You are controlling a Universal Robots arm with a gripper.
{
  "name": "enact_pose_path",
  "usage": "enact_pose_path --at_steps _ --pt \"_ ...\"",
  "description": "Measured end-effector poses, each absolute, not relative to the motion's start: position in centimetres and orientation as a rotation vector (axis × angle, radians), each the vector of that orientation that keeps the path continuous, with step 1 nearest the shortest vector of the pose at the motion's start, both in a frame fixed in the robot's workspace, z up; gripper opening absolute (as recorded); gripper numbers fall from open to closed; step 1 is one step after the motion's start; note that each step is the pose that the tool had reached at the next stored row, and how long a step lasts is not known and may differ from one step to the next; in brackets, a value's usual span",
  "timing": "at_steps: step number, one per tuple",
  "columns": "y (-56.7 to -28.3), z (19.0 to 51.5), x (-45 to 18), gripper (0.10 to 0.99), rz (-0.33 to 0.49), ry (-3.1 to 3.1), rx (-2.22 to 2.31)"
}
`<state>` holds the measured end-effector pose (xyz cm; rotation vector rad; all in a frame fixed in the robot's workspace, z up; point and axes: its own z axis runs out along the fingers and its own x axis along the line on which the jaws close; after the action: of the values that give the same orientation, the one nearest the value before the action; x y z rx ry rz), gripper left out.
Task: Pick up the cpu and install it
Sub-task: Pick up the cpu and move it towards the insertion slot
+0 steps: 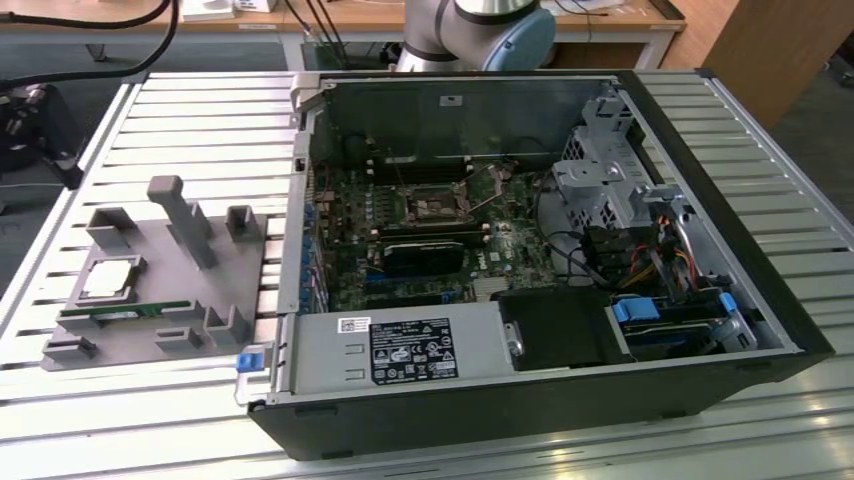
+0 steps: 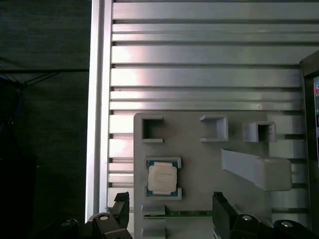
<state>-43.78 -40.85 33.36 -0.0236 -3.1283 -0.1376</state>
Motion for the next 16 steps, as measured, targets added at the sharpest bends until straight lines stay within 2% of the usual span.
enact_pose_path --at_steps 16 --pt "-40.85 32.64 -43.78 0.761 -0.138 -3.128 -0.022"
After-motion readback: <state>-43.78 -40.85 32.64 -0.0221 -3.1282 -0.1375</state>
